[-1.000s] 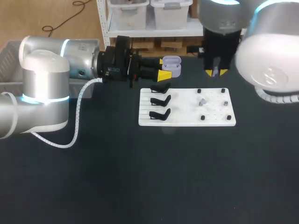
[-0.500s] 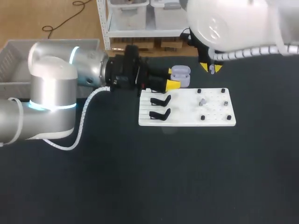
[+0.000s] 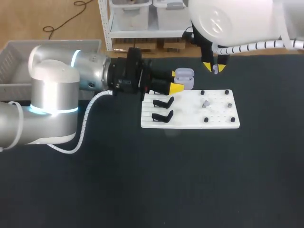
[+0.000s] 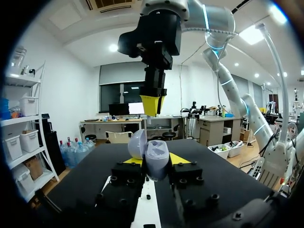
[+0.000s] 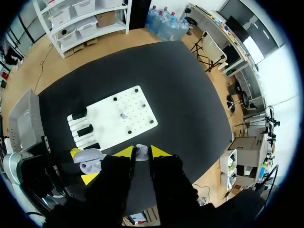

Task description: Pick up each earbud case from the left stands, insert the matching earbuds, close the lid, and place the case in the box.

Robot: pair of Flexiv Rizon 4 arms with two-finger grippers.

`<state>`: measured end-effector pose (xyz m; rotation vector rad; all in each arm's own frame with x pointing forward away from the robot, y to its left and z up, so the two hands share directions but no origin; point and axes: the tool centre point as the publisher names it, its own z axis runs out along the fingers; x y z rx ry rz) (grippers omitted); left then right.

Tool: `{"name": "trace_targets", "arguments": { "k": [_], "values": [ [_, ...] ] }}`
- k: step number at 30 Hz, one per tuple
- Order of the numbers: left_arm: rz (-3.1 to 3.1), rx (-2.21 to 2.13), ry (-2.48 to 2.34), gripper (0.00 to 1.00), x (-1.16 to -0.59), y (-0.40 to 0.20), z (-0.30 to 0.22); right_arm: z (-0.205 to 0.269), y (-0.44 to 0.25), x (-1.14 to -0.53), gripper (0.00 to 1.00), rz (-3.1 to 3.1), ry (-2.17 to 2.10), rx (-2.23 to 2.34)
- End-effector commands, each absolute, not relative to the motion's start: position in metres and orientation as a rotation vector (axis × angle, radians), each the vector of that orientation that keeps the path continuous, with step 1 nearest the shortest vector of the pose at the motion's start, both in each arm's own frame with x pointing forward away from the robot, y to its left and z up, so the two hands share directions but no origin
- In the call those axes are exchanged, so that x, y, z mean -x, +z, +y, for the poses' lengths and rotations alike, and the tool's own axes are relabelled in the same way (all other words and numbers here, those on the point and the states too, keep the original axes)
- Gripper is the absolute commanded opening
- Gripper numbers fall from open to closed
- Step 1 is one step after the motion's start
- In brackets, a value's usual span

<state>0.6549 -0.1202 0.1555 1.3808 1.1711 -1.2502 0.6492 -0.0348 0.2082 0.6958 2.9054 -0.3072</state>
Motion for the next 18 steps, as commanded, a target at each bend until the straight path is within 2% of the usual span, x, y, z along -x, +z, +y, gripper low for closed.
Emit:
{"name": "trace_targets", "arguments": {
  "k": [1,9,18],
  "values": [
    [1.171,-1.376,-1.245,0.00,-0.653,0.155,-0.120,-0.027,0.212,-0.647,0.00,2.892,-0.260,-0.727],
    [1.168,-1.387,-1.213,0.00,-0.656,0.149,-0.124,0.001,0.240,-0.639,0.00,2.859,-0.248,-0.904],
    [1.174,-1.394,-1.197,0.00,-0.658,0.145,-0.128,0.017,0.236,-0.634,0.00,2.840,-0.372,-1.026]
  ]
}}
